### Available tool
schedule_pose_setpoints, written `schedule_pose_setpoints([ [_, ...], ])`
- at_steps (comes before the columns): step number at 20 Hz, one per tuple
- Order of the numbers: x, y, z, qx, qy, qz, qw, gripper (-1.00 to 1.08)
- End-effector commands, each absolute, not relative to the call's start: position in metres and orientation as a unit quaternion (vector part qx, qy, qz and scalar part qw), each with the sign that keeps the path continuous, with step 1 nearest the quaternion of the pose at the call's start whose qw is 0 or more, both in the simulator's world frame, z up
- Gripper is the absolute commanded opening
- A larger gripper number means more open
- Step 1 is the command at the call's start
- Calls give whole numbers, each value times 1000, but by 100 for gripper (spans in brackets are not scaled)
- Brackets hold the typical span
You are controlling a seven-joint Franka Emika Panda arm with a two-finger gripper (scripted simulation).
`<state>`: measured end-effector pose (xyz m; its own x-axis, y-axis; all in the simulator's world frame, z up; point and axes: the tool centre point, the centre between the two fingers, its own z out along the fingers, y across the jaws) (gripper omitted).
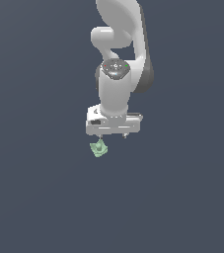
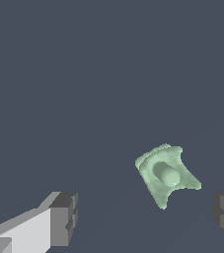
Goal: Pick up the object and move it to a goal position.
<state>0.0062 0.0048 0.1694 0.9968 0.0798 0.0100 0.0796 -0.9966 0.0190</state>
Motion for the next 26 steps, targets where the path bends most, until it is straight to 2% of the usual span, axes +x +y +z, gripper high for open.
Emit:
schedule_pose_setpoints([
  [1, 6, 5, 169, 999, 40, 5, 9, 100],
  [13, 10, 9, 185, 999, 41, 10, -3, 100],
  [26, 8, -6, 166, 996, 87, 8, 0, 100],
])
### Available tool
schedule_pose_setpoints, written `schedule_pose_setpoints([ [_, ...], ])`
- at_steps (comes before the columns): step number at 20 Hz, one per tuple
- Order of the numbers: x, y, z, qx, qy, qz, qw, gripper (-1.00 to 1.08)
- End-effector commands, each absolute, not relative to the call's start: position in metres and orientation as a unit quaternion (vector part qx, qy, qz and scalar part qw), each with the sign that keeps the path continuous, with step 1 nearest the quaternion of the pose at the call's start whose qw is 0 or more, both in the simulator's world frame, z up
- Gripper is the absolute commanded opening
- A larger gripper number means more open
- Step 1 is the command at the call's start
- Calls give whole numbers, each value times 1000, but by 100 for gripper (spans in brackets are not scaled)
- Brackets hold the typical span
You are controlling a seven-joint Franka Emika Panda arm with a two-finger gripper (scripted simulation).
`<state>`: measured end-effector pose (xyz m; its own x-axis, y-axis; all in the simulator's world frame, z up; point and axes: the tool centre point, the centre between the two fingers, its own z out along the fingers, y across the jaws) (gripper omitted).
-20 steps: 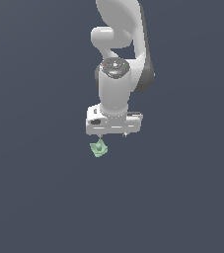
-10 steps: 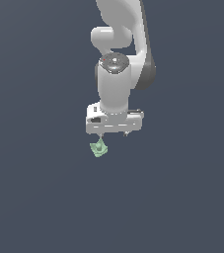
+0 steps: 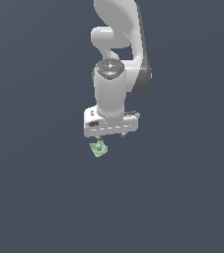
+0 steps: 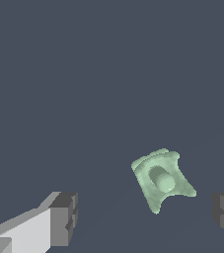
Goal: Pick up the object and move it to a goal position.
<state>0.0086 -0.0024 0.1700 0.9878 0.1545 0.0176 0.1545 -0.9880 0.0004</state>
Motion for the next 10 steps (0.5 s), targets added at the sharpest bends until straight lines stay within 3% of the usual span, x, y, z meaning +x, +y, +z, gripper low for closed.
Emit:
schedule_pose_setpoints([
  [1, 8, -8, 163, -996, -94, -8, 0, 100],
  [10, 1, -35, 128, -983, -183, -4, -2, 100],
])
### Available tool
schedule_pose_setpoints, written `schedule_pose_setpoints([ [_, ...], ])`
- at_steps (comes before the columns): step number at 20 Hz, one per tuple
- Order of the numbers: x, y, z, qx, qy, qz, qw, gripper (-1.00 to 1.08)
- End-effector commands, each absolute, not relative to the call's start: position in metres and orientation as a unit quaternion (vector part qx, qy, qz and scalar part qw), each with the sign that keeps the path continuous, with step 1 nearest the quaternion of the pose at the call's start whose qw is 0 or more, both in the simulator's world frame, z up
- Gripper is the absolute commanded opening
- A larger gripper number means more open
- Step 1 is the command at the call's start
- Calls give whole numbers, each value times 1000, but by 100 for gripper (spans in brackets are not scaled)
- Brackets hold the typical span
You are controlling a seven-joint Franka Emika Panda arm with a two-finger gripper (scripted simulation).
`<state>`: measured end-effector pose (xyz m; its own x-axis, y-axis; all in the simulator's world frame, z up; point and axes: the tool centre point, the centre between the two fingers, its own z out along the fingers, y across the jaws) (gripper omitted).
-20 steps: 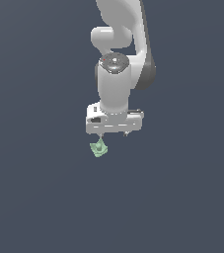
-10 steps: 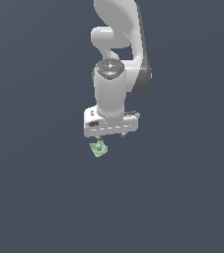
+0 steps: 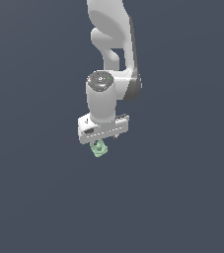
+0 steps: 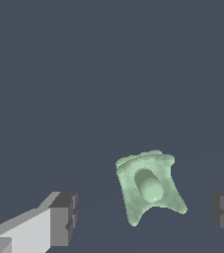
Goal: Pick up the object and move it to a goal position.
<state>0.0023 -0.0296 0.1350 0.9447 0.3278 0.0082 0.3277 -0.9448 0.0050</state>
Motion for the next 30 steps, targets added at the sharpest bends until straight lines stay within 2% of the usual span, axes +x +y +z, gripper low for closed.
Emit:
schedule_pose_setpoints([
  [1, 0, -38, 124, 981, 194, 3, 2, 100],
  [11, -9, -59, 96, 964, 268, 1, 1, 100],
  [23, -11, -63, 86, 959, 284, 0, 0, 100],
  [30, -12, -63, 54, 958, 285, 0, 0, 100],
])
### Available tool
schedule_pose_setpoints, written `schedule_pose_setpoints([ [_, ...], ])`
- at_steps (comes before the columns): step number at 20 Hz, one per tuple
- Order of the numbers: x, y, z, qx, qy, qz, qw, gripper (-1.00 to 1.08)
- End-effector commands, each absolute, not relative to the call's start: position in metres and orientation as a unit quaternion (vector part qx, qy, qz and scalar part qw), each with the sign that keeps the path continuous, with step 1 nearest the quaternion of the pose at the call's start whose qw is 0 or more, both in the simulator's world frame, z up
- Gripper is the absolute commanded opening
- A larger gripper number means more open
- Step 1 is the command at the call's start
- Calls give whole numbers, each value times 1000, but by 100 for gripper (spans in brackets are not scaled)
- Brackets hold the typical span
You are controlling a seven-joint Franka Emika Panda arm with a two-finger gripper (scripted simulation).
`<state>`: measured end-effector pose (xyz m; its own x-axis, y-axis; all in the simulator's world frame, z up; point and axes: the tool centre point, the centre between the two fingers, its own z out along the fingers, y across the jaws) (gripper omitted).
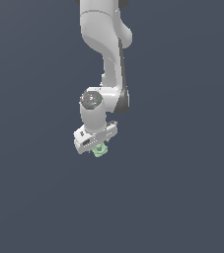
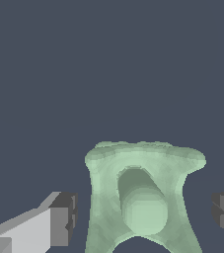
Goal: Pick up the object and move it to a goal position.
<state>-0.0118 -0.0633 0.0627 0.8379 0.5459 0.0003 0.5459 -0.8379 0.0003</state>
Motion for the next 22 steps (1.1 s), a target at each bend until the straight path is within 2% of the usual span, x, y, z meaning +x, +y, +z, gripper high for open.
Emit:
schedule_pose_setpoints([
  [1, -13, -63, 50, 958, 285, 0, 0, 100],
  [7, -11, -63, 39, 958, 286, 0, 0, 100],
  [8, -11, -63, 39, 958, 286, 0, 0, -100],
  [22, -12, -64, 43, 958, 285, 0, 0, -100],
])
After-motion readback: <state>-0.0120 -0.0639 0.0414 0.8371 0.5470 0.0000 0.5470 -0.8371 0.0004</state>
